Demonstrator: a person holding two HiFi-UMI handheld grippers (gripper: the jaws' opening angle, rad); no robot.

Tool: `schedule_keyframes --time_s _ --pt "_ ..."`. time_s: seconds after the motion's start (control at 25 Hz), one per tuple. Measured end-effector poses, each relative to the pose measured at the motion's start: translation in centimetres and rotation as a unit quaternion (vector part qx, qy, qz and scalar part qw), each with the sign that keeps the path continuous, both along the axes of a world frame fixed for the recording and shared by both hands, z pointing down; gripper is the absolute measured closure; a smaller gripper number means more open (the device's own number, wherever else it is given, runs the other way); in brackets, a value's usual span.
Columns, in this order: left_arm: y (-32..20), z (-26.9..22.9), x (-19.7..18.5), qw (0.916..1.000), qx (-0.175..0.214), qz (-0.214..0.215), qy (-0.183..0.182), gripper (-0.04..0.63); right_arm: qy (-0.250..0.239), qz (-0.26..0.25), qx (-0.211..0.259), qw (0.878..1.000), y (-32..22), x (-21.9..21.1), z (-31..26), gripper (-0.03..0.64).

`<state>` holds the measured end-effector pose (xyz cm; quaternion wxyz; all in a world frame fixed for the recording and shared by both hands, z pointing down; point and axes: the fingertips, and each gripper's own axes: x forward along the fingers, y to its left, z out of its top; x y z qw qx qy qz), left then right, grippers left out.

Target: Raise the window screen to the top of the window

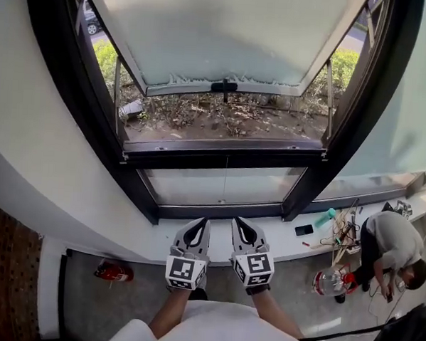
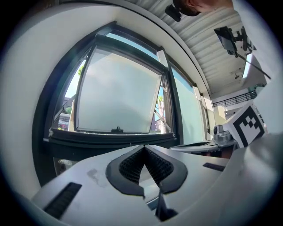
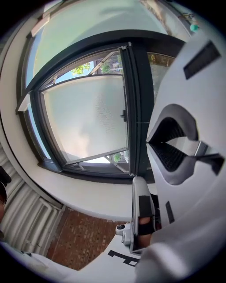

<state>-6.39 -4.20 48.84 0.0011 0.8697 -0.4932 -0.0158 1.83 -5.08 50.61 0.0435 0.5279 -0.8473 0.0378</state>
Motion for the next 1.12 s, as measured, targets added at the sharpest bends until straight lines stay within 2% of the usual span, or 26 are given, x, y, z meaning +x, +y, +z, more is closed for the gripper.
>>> schedule_keyframes --time_s 0.16,0.24,0.36,0.48,0.52,0.6,0.68,0.8,0.92,1.12 --pt "-5.7 -1.2 -1.7 0.9995 0.008 0.029 -0.003 0.594 0.002 0.031 -0.002 1.000 -4.8 -1.4 -0.3 0.615" --pt "-7.6 -1.5 -2.2 0.9989 0.012 0.039 -0.022 0.594 0.007 0.034 -0.009 0.999 -5.9 -2.2 0.0 0.615" --pt "-10.8 -1.4 -2.5 0.9960 0.026 0.037 -0.076 0.594 0.016 0.031 -0.023 0.999 -7.2 -3.1 1.0 0.615" --pt "-13.5 -0.3 -1.6 0.9856 0.043 0.036 -0.159 0.594 0.020 0.023 -0.031 0.999 -9.2 -2.8 1.9 0.615" --pt "-14.4 0.2 -1.3 0.9787 0.049 0.032 -0.197 0.594 0.021 0.021 -0.035 0.999 -10.0 -2.6 2.1 0.615" --pt "-16.0 0.8 -1.0 0.9579 0.063 0.025 -0.279 0.594 0.020 0.017 -0.040 0.999 -11.2 -2.4 2.3 0.615" --pt "-17.4 1.0 -0.7 0.9316 0.085 0.021 -0.353 0.594 0.025 0.007 -0.040 0.999 -11.9 -2.3 2.5 0.615" --pt "-19.3 1.6 0.1 0.8929 0.101 0.025 -0.438 0.592 0.028 0.002 -0.049 0.998 -13.1 -1.4 3.4 0.615" --pt "-20.4 2.8 0.6 0.8617 0.098 0.035 -0.497 0.552 0.026 0.002 -0.060 0.998 -14.0 -0.8 4.2 0.615" --pt "-22.1 4.3 0.3 0.8240 0.092 0.034 -0.558 0.480 0.033 -0.003 -0.077 0.996 -14.9 -0.1 5.9 0.615"
